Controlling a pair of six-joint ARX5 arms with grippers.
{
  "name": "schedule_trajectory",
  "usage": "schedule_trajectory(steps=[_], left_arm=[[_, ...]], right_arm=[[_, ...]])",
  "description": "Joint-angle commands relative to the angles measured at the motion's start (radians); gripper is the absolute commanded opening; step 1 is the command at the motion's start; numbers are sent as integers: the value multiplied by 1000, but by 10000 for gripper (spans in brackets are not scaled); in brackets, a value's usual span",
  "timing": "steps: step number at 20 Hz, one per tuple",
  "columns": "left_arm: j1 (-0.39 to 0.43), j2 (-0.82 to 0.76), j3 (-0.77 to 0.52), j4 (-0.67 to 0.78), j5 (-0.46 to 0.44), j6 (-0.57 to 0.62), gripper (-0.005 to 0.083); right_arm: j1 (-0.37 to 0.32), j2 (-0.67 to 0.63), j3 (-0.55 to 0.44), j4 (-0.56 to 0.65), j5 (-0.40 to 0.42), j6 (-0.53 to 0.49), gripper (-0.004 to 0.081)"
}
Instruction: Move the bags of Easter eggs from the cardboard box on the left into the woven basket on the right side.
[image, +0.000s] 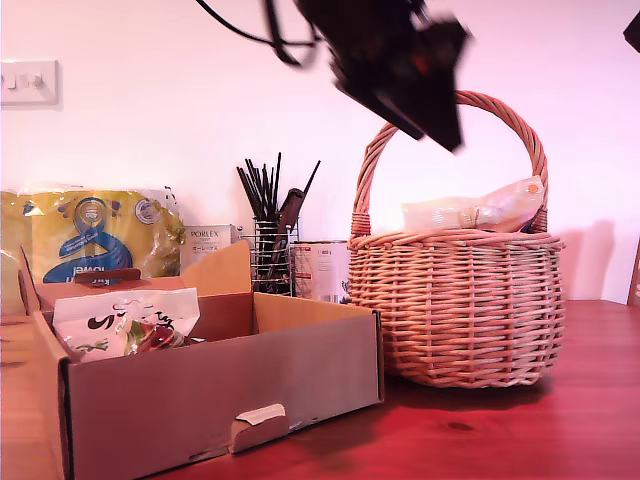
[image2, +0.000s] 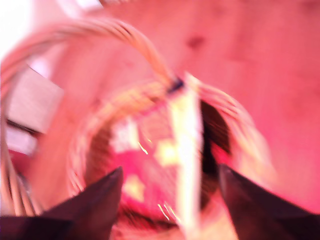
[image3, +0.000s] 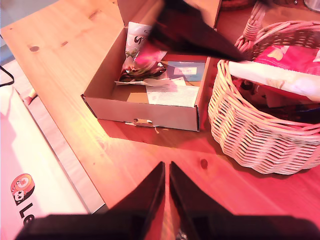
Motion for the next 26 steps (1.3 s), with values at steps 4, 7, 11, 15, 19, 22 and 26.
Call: schedule_trajectory(steps=[4, 7, 11, 15, 19, 22, 26], left_arm=[[103, -38, -34, -127, 116, -75, -24], [171, -134, -193, -54, 138, -73, -24], [274, -332, -486, 83, 195, -72, -24], [371, -435, -596, 20, 212, -68, -24], [393, -396, -596, -25, 195, -10, 775], [387, -338, -596, -3, 154, 42, 730], [388, -290, -596, 43, 115, 168, 729]], right_arm=[[35, -5, 16, 13, 8, -11, -13], [58, -5, 16, 10, 45, -23, -13], [58, -3, 16, 9, 59, -23, -13], [58, 1, 16, 5, 59, -23, -13], [58, 2, 16, 6, 58, -23, -13], [58, 2, 16, 6, 58, -23, -13], [58, 2, 16, 5, 56, -23, -13]])
